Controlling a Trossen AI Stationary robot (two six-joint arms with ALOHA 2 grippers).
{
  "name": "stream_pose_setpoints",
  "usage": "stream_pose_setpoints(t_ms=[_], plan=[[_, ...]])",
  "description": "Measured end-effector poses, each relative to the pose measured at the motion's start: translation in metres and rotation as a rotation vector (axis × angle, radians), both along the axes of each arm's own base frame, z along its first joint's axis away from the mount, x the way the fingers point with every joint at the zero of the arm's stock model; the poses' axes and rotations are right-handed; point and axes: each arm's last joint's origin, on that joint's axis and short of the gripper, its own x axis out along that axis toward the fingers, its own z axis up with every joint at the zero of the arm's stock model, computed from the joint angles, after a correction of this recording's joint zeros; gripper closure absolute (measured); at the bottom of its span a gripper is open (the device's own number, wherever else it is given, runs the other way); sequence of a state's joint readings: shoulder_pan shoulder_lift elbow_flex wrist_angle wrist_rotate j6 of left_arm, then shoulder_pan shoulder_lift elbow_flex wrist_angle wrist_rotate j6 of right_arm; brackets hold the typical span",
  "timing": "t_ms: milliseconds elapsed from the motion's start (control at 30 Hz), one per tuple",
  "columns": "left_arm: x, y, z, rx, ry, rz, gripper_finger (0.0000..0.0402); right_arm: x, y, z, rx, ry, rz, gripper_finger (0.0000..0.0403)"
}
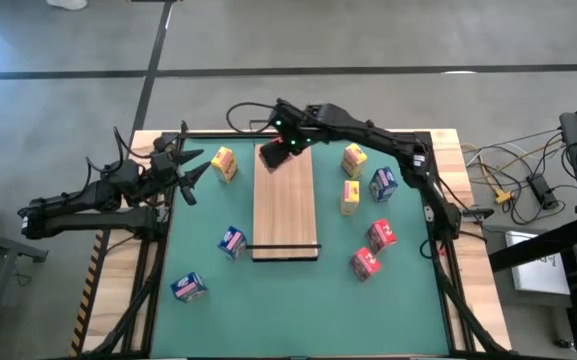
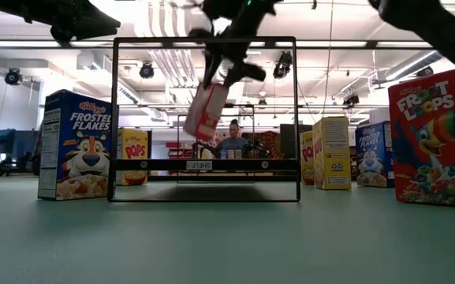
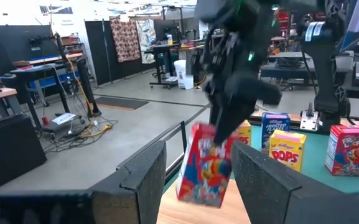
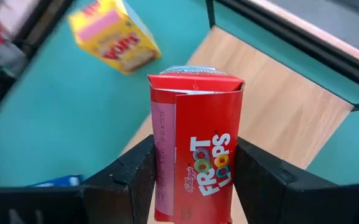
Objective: Stack cereal on shelf
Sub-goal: Put the top left red cereal box on the shelf
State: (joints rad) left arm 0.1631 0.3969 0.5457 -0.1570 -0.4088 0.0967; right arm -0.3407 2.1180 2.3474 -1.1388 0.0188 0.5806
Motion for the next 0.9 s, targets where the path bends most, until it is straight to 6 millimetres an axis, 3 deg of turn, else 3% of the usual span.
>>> stream_pose_setpoints(t_ms=[133, 300, 900], plan=[[0.0, 0.0, 0.0, 0.0, 0.0, 0.0, 0.0237, 0.009, -0.004, -0.02, 0.012, 0.043, 0.004, 0.0227], [0.0, 0.0, 0.0, 0.0, 0.0, 0.0, 0.0237, 0.013, -0.006, -0.029, 0.013, 0.065, 0.014, 0.0227], [0.0, 0.0, 0.0, 0.0, -0.001, 0.0, 0.0237, 0.015, -0.007, -0.029, -0.019, 0.055, 0.042, 0.0227]])
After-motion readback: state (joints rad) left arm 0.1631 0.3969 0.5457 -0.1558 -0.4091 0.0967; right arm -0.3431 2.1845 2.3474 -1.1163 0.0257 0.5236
